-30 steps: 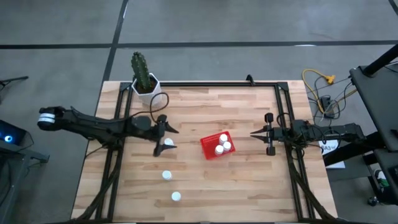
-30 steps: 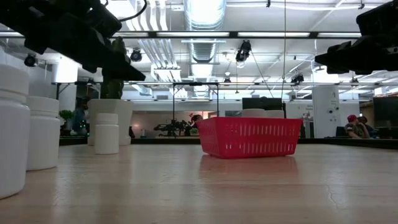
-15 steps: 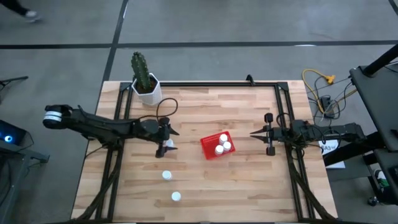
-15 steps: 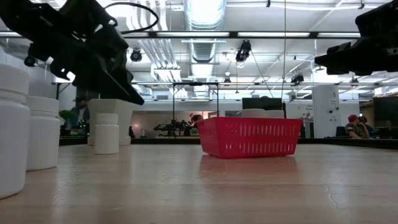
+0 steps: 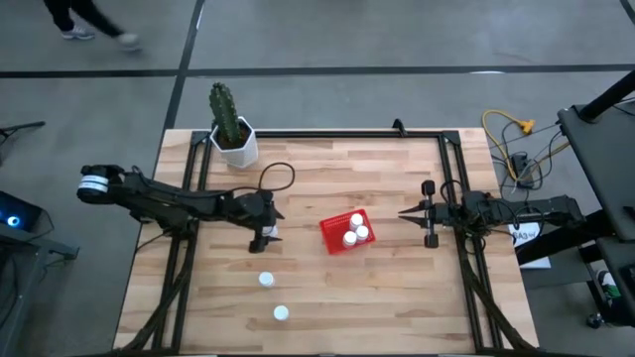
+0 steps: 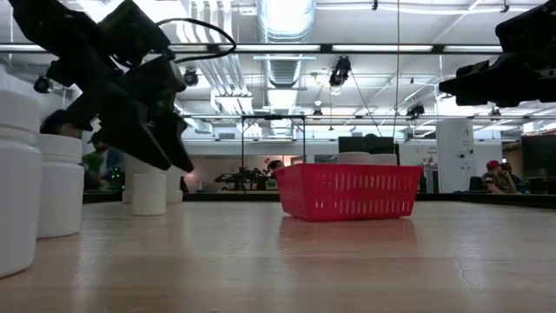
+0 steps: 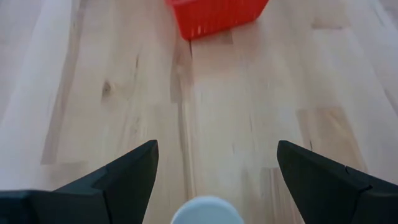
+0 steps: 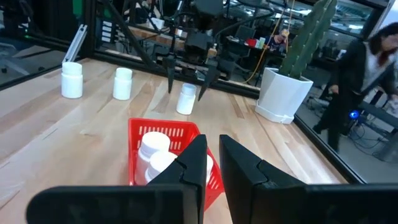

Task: Pick and place pill bottles into a basket
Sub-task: Put the white medicine bottle into the red basket

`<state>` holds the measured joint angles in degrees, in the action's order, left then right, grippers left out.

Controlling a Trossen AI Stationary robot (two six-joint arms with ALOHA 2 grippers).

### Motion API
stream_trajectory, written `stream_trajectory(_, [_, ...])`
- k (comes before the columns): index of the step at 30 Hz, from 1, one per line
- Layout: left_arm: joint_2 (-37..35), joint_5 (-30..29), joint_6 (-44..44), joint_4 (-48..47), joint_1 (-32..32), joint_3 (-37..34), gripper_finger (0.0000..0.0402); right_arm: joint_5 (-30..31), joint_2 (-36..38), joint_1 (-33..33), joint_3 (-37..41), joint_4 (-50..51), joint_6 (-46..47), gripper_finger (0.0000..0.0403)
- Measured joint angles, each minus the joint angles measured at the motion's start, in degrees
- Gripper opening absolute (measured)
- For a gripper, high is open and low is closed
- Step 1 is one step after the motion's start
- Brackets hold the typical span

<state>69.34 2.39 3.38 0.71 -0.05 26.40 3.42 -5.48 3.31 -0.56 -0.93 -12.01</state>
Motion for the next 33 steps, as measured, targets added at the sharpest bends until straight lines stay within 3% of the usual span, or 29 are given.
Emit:
stream_trajectory(18, [-1.2,-0.1,-0.4,-18.1,0.0,7.6,0.0311,1.3,-0.4,0.0,0.0,-0.2,0.4,0.0034])
stream_trajectory(33, [-1.0,-0.2,-1.6,-19.7,0.0,8.0,0.0311,1.3,-0.4,0.0,0.0,-0.2,0.6,0.0034])
